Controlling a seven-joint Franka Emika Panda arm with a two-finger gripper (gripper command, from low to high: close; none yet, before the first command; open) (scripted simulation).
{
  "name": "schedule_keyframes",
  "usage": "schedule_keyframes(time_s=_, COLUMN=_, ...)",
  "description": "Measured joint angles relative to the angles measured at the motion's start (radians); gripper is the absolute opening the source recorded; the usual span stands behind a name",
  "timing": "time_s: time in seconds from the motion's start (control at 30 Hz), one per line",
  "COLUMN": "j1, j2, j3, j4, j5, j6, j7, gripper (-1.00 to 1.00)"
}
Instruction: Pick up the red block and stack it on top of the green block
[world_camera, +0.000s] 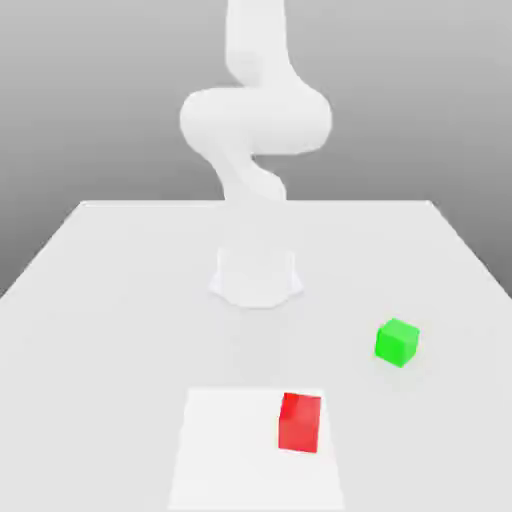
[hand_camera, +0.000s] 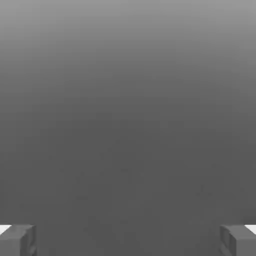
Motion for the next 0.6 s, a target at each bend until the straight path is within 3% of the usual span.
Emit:
schedule_keyframes(time_s=0.33, j1=0.03, j2=0.374, j3=0.042, j4=-0.194, j5=0.069, j6=0.21, j7=0.09, gripper=0.0)
schedule_keyframes(time_s=0.6, j1=0.052, j2=0.663, j3=0.077, j4=-0.347, j5=0.019, j6=0.376, j7=0.235, gripper=0.0)
